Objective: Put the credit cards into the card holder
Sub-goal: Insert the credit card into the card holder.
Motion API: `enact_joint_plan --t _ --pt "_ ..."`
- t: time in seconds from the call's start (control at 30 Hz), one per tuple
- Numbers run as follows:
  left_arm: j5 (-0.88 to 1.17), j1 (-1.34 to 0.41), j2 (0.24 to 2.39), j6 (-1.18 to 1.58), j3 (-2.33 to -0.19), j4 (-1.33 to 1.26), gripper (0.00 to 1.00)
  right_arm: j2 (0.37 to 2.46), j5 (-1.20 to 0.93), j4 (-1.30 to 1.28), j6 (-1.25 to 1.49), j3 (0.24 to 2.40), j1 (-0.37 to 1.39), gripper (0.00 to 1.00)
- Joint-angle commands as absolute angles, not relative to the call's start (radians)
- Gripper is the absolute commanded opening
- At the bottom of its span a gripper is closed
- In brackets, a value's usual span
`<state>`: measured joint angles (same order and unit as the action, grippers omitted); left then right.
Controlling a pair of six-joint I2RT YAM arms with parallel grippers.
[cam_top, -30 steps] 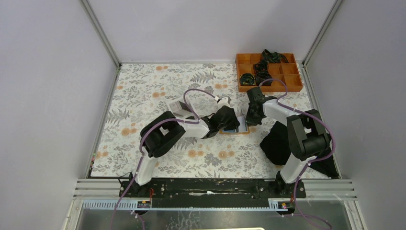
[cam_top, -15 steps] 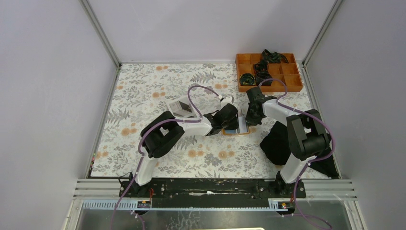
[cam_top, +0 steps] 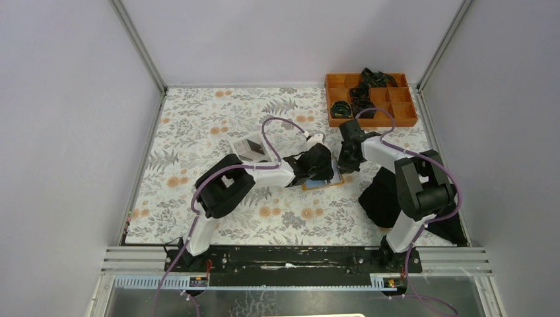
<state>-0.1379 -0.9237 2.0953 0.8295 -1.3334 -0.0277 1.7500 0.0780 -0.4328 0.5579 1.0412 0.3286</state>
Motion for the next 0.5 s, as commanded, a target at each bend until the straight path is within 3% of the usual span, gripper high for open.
enact_joint_plan --t 0.0,0.47 --pt "-0.133 -0.939 2.102 0.823 -1.347 -0.006 0.52 1.825 -0.033 -0.424 0.584 1.011 0.375 0.09" --pt "-0.332 -0.920 1.879 0.832 -1.281 0.046 0.55 1.804 -0.028 -0.423 0.578 1.018 0.375 0.10"
